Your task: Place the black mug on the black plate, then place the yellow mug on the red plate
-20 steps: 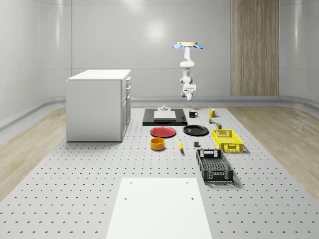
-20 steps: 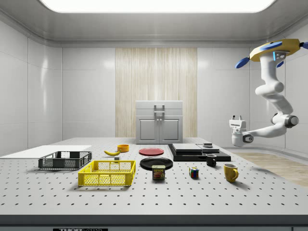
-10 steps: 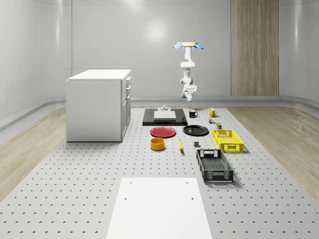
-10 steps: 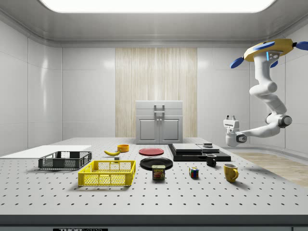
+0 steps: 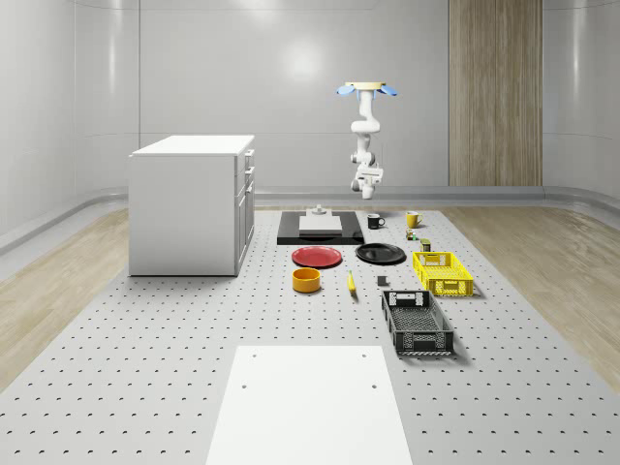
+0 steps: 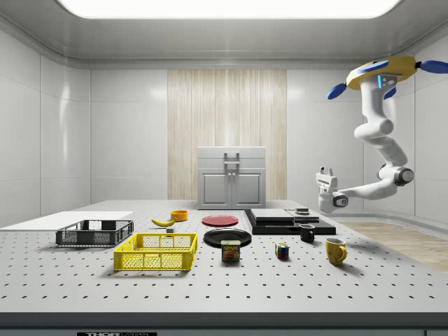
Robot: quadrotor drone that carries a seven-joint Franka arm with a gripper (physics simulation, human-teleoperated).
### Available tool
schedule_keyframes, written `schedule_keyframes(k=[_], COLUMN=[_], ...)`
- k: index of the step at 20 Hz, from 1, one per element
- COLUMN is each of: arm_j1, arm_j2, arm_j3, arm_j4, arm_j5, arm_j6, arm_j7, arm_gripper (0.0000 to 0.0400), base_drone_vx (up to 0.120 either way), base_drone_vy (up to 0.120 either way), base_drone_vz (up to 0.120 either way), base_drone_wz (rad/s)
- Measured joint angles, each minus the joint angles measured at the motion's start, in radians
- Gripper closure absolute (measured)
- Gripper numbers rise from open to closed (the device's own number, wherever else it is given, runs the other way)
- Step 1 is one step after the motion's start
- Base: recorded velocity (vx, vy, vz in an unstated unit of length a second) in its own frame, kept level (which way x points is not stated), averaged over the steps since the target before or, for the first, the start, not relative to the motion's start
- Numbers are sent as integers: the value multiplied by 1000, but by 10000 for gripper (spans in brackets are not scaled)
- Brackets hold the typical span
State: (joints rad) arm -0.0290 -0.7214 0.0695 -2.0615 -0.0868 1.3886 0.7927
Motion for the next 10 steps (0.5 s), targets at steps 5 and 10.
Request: schedule_keyframes(k=[5,10], arm_j1=[-26,-85], arm_j2=[-6,-23], arm_j3=[84,264], arm_j4=[-16,-84], arm_j5=[-119,-379], arm_j6=[6,19], arm_j7=[16,56], arm_gripper=[0,0], base_drone_vx=[120,16], base_drone_vy=[0,0], base_drone_vz=[0,0], base_drone_wz=[0,0])
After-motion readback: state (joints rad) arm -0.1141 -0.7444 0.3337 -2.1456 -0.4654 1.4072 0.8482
